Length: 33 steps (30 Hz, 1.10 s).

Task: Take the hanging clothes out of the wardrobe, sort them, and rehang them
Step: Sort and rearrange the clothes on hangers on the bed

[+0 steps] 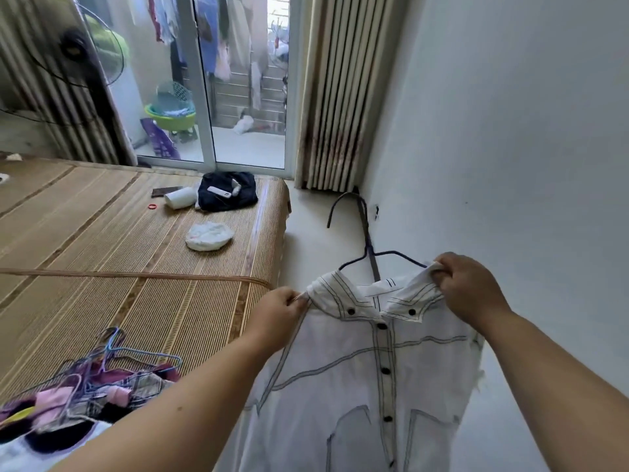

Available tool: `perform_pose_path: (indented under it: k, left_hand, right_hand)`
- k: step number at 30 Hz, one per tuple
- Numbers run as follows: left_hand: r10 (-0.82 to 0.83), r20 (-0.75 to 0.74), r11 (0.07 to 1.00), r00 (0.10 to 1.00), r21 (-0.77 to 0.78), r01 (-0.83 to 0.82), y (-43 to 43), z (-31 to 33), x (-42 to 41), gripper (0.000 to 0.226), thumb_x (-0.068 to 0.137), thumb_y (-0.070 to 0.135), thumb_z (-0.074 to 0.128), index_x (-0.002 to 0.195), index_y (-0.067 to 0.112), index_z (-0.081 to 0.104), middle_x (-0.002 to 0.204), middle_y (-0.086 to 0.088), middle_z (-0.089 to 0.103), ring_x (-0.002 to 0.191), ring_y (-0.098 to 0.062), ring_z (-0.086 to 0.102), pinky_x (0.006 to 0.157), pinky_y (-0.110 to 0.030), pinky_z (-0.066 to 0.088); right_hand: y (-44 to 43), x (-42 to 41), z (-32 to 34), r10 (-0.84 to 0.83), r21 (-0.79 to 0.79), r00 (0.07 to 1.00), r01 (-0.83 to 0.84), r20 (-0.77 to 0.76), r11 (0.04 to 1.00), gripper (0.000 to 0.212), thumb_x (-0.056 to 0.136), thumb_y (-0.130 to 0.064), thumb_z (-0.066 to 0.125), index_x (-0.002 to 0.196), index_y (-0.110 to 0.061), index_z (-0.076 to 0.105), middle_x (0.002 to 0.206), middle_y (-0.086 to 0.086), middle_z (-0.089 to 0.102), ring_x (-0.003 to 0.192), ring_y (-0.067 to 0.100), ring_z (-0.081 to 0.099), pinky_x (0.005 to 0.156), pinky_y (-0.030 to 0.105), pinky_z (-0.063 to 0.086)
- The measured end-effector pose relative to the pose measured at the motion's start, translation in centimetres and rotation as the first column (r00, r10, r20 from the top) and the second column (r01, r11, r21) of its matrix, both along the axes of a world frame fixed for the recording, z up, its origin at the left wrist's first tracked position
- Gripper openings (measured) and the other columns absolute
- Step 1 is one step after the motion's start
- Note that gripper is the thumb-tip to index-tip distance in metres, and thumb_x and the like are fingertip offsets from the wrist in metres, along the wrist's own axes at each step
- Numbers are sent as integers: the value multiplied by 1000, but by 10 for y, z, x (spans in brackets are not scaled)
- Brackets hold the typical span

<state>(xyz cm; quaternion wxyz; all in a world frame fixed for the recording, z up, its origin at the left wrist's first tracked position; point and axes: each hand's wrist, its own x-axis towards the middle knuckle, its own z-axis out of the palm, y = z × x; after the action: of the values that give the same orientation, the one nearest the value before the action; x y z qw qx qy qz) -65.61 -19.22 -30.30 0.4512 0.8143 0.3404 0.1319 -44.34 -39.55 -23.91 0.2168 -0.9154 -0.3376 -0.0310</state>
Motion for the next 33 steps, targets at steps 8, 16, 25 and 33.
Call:
perform_pose_path:
  k: [8,16,25,33]
  left_hand:
    - [127,84,986,988,-117,-116,94,-13,53,17,93,36,55,78,32,62,59,11,55,47,2,45,45,-14,33]
    - [396,-28,915,918,-65,-397,233,-43,114,17,94,35,53,80,29,59,64,12,54,57,-1,46,50,-19,33]
    - [669,-185,730,720,-21,-683,332,-67,97,18,95,35,52,77,35,54,73,18,57,73,-7,55,52,-19,32]
    - [836,-270,491,477,-20,-871,438,-148,19,12,95,32,53,84,33,57,79,16,61,76,-8,56,62,-25,40]
  right_hand:
    - [155,102,28,258,-54,966,-256,31,965,14,90,-18,54,78,-25,55,88,9,62,89,30,54,82,42,42]
    - [370,200,-30,490,-44,870,-492,-56,869,9,90,-22,56,87,-22,65,92,8,65,94,33,58,76,34,42]
    - [581,191,-75,713,-209,672,-740,-200,639,12,92,-21,50,93,-19,61,81,2,61,77,24,57,65,27,39]
    - [754,91,-156,856,-219,479,-872,-194,438,10,92,-21,50,83,-20,56,78,-2,53,79,25,54,68,29,39]
